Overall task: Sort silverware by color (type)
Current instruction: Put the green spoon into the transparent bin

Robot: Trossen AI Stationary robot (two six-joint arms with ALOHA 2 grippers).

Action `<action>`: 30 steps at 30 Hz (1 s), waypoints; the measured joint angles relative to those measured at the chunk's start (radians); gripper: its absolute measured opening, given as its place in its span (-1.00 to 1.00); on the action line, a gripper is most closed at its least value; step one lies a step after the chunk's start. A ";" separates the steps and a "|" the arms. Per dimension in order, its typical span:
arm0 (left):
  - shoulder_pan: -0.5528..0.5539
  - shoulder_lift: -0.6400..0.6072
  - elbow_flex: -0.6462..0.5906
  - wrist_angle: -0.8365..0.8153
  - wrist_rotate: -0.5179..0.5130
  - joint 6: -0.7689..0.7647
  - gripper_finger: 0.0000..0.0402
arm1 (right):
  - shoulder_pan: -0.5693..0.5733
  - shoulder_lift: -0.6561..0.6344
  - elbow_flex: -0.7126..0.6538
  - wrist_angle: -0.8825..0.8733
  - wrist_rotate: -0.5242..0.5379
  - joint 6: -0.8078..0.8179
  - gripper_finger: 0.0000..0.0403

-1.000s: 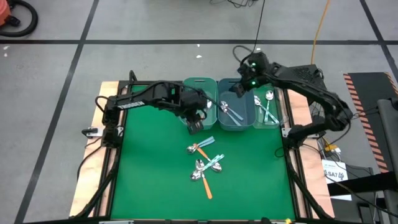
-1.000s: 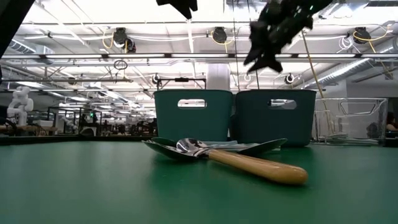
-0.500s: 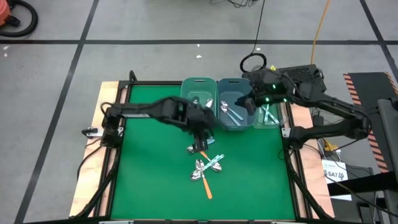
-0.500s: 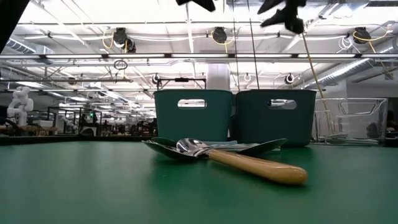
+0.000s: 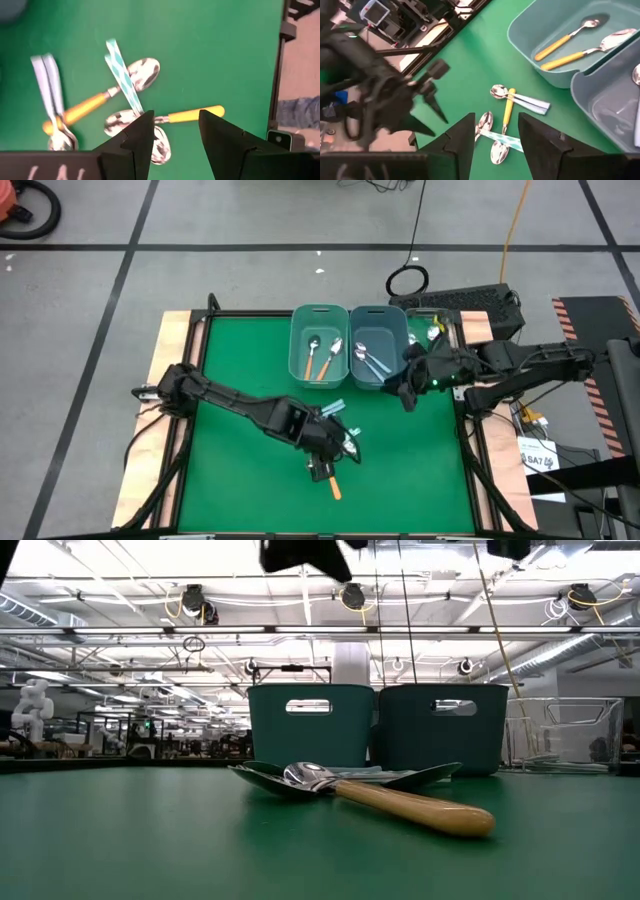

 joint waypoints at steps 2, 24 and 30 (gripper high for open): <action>-0.003 0.000 -0.022 0.008 0.000 -0.061 -0.20 | 0.035 0.001 0.000 0.000 0.031 0.020 -0.28; 0.113 0.089 -0.031 0.104 0.018 -0.186 -0.20 | 0.243 0.005 -0.001 -0.218 -0.045 0.022 -0.28; 0.104 0.153 -0.030 0.101 0.030 -0.281 -0.20 | 0.327 0.002 -0.001 -0.236 -0.055 -0.029 -0.28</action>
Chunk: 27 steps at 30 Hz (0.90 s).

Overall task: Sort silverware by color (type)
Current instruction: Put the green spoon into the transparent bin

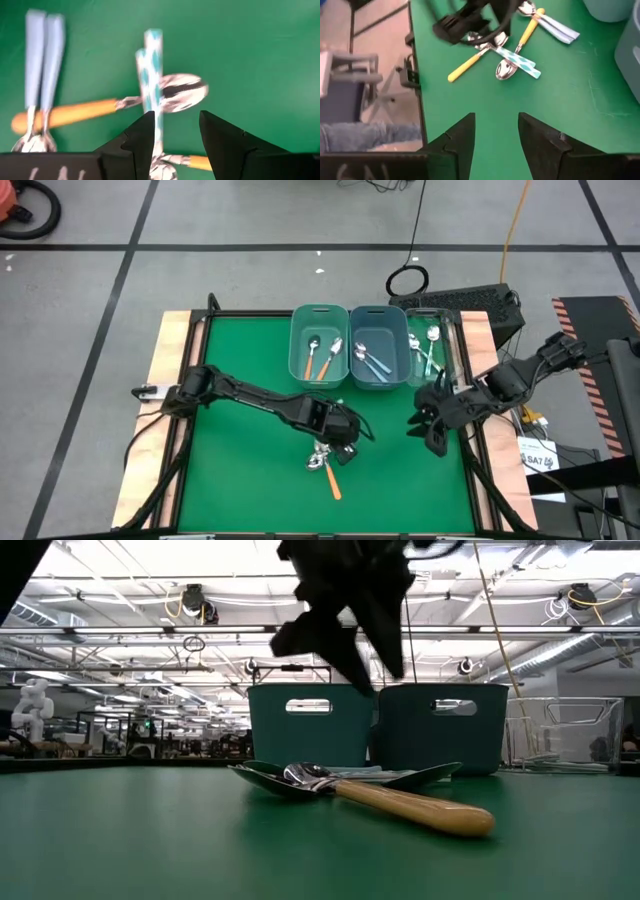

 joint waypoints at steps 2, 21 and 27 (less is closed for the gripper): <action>0.002 0.021 0.001 0.016 0.000 -0.044 -0.20 | 0.021 0.000 0.000 -0.015 0.000 -0.025 -0.28; 0.018 0.144 -0.001 -0.003 0.022 -0.319 -0.20 | 0.122 -0.025 0.000 -0.105 0.004 -0.047 -0.28; -0.010 0.153 0.001 0.016 0.012 -0.348 -0.20 | 0.122 -0.025 0.000 -0.105 0.005 -0.054 -0.28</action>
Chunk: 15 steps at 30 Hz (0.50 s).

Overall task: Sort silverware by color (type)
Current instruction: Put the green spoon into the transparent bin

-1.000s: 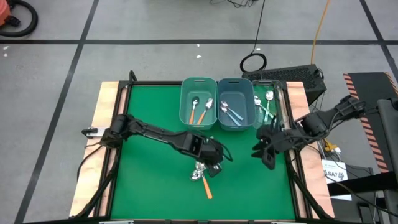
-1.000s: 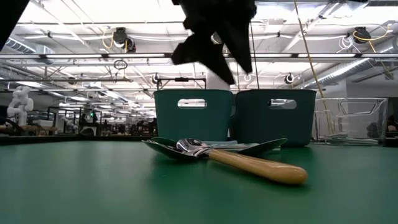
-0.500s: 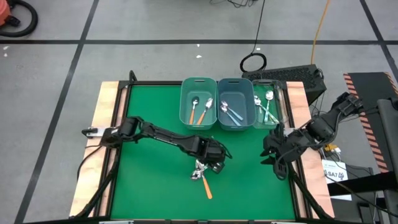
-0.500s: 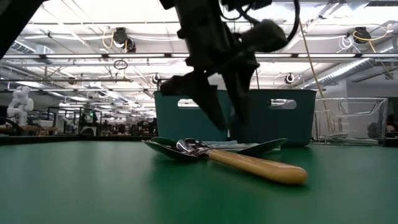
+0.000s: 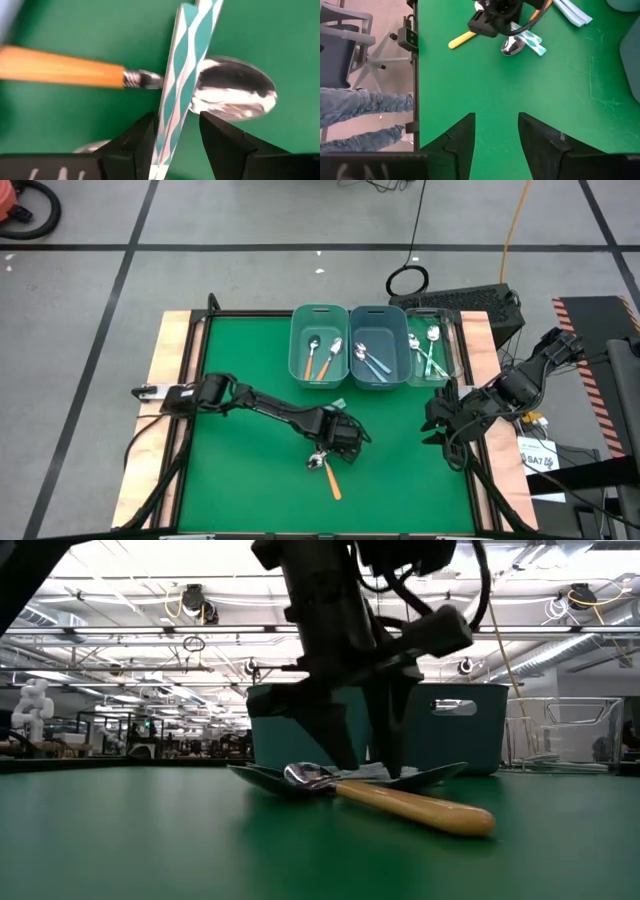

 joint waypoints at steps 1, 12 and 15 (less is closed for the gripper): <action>-0.005 0.000 0.003 -0.004 -0.001 -0.001 -0.20 | 0.000 0.000 0.000 0.000 0.000 0.000 -0.28; -0.025 -0.002 0.151 -0.034 -0.067 0.103 -0.20 | 0.000 0.000 0.000 0.002 0.030 0.002 -0.28; -0.017 -0.005 0.162 -0.039 -0.082 0.120 -0.20 | 0.000 0.000 0.000 0.002 0.046 0.001 -0.28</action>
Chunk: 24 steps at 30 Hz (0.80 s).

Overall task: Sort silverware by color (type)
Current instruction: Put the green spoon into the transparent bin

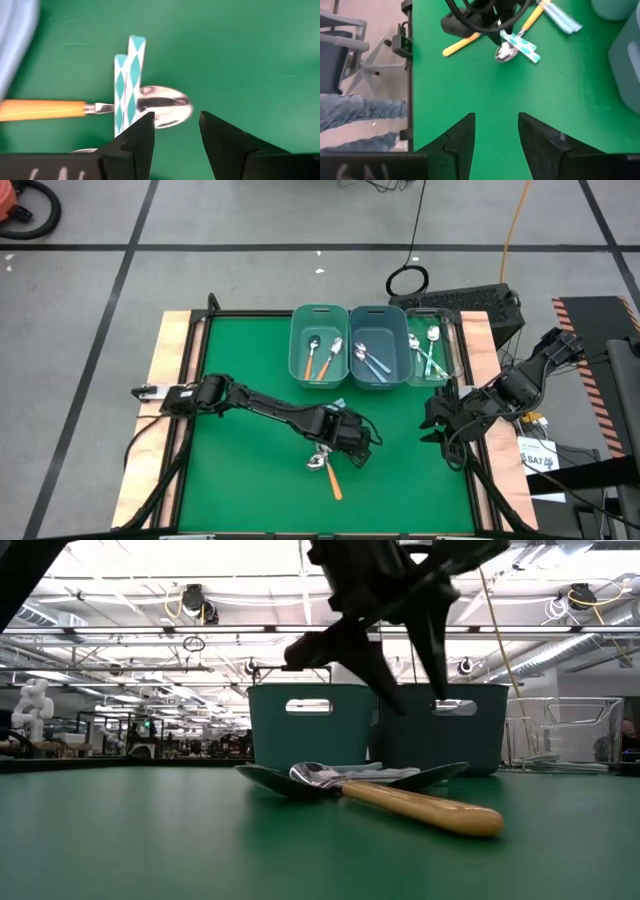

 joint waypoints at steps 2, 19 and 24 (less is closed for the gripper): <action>0.006 0.002 -0.001 -0.032 -0.003 0.000 -0.20 | 0.000 0.000 0.000 0.000 0.012 0.002 -0.28; 0.045 0.080 -0.003 -0.146 0.082 -0.032 -0.20 | 0.000 0.000 0.000 -0.005 0.030 0.000 -0.28; 0.045 0.079 -0.001 -0.141 0.081 -0.070 -0.20 | 0.000 0.000 0.000 -0.007 0.030 -0.001 -0.28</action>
